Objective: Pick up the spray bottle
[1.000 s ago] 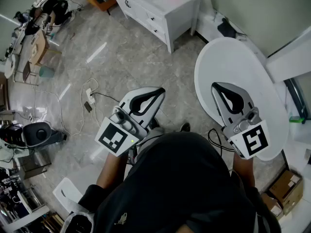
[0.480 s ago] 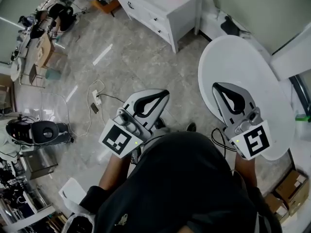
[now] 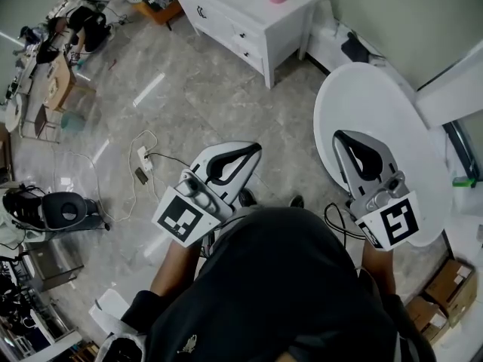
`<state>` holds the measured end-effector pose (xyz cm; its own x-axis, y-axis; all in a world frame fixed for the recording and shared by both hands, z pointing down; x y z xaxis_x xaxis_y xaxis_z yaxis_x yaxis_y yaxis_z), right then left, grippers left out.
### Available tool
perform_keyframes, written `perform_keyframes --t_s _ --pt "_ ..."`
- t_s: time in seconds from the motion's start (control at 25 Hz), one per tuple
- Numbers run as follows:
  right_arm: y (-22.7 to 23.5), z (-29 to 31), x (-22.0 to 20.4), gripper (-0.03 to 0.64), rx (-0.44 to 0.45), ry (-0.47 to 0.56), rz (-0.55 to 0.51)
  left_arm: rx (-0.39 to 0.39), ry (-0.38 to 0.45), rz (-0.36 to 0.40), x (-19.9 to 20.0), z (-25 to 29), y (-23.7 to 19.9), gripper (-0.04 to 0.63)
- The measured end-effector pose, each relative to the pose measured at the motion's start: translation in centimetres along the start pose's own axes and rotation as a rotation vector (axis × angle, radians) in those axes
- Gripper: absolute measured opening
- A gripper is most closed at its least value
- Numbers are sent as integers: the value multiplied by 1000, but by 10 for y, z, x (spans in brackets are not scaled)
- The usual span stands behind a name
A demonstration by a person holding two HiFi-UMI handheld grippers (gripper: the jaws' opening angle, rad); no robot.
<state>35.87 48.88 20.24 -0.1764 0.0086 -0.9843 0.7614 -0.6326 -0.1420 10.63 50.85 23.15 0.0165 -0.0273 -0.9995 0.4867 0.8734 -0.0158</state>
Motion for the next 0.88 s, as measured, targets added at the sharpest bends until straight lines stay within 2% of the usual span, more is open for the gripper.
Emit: perform_keyframes --t_s 0.56,0.88 --pt "-65 76 21 9 -79 -13 -22 -35 30 0 -10 -83 -74 3" --pt "-82 94 23 9 -88 -37 -23 -36 41 -18 -17 -104 -92 3"
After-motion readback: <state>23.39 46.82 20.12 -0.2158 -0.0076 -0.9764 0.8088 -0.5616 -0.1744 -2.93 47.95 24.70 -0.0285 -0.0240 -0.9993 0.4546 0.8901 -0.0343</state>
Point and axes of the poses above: the fingertips, and each gripper's own axes: z forward along the fingers, y to its right, x out of its top, the point moved 9 cm from there along -z, backward along the fingers, and after that the axes turned 9 degrees about -x, right-handed, at the moved point
